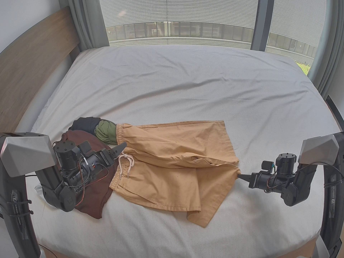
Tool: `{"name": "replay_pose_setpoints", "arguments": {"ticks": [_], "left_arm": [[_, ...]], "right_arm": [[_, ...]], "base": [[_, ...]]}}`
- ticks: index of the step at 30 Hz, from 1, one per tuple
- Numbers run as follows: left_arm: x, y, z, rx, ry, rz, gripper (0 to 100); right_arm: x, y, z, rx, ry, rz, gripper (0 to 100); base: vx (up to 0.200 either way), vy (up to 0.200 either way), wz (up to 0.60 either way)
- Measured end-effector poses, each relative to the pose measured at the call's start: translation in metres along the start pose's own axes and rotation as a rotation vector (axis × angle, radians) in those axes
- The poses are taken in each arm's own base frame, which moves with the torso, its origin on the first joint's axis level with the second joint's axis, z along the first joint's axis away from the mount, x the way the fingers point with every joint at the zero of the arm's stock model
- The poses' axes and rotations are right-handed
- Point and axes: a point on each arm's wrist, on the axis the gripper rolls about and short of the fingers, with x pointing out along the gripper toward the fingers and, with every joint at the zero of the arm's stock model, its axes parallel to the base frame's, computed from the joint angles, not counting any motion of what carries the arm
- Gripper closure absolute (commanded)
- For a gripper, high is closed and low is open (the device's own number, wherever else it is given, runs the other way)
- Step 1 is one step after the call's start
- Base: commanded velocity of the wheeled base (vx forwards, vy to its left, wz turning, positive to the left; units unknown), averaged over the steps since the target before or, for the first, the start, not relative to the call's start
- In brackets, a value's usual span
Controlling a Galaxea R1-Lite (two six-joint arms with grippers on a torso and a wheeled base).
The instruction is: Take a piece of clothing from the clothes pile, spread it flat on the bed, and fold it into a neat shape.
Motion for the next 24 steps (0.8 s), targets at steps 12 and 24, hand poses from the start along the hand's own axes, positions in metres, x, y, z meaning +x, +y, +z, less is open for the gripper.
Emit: {"name": "replay_pose_setpoints", "arguments": {"ticks": [12, 24], "left_arm": [[0.0, 0.0, 0.0, 0.0, 0.001, 0.001, 0], [0.001, 0.001, -0.002, 0.0, 0.005, 0.003, 0]], "right_arm": [[0.001, -0.013, 0.023, -0.007, -0.077, -0.06, 100], [0.012, -0.014, 0.035, -0.049, -0.167, -0.109, 100]], "base": [[0.0, 0.0, 0.0], [0.0, 0.0, 0.0]]}}
